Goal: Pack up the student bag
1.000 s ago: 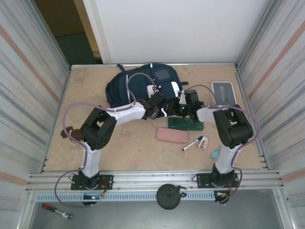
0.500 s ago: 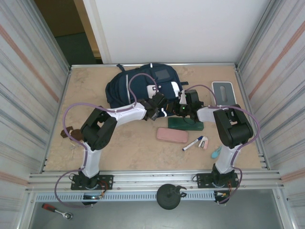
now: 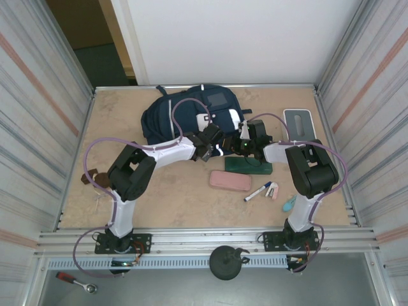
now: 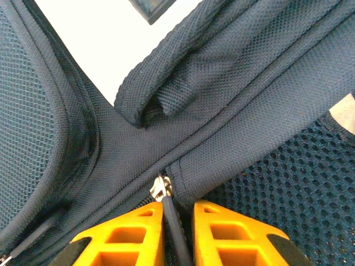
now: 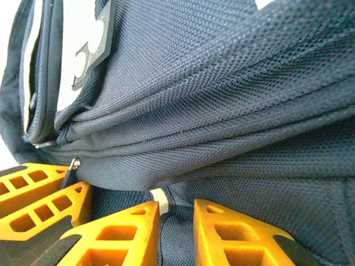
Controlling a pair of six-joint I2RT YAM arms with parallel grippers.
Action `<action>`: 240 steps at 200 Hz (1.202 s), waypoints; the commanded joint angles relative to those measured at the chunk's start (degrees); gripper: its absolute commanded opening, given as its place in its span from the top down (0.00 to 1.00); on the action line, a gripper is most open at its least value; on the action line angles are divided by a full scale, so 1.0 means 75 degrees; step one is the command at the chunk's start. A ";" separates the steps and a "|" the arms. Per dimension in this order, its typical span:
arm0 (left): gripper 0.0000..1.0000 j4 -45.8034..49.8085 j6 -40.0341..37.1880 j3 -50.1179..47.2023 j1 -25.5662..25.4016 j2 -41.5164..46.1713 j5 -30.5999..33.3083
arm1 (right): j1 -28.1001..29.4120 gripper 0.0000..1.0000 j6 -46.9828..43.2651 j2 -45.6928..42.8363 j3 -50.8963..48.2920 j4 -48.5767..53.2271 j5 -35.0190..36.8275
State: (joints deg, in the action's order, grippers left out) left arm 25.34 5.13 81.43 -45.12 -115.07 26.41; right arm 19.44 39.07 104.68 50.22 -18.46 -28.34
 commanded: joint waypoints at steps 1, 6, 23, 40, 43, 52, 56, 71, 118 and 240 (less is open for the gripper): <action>0.86 0.0220 -0.0012 0.0057 -0.0020 0.0332 -0.0118 | -0.0107 0.77 0.0067 0.0175 -0.0098 0.0280 0.0181; 0.87 0.0213 -0.0026 0.0070 -0.0019 0.0347 -0.0129 | -0.0103 0.77 0.0059 0.0175 -0.0092 0.0292 0.0192; 0.89 0.0111 -0.0043 0.0037 0.0021 0.0440 -0.0223 | -0.0100 0.77 0.0087 0.0214 -0.0086 0.0264 0.0163; 0.91 0.0015 0.0004 0.0018 0.0156 0.0548 -0.0614 | -0.0116 0.77 0.0079 0.0210 -0.0098 0.0280 0.0180; 0.91 -0.0002 -0.0003 0.0009 0.0175 0.0569 -0.0677 | -0.0112 0.77 0.0070 0.0210 -0.0098 0.0281 0.0189; 0.91 -0.0072 -0.0014 -0.0036 0.0236 0.0659 -0.0833 | -0.0118 0.77 0.0063 0.0221 -0.0086 0.0293 0.0204; 0.91 -0.0131 -0.0035 -0.0067 0.0259 0.0705 -0.0912 | -0.0122 0.77 0.0063 0.0222 -0.0086 0.0299 0.0210; 0.88 -0.0395 -0.0008 -0.0241 0.0391 0.0861 -0.1317 | -0.0137 0.77 0.0114 0.0234 -0.0086 0.0329 0.0262; 0.87 -0.0624 0.0166 -0.0491 0.0864 0.0998 -0.2437 | -0.0177 0.77 0.0189 0.0257 -0.0121 0.0331 0.0263; 0.92 -0.1029 0.0197 -0.1084 0.1803 0.1243 -0.3773 | -0.0205 0.77 0.0235 0.0371 -0.0074 0.0363 0.0217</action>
State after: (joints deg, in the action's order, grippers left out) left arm 18.09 6.00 74.41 -33.10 -108.44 -1.45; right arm 18.98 40.07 105.69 50.24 -18.74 -28.36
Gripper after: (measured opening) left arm 0.114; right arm 0.230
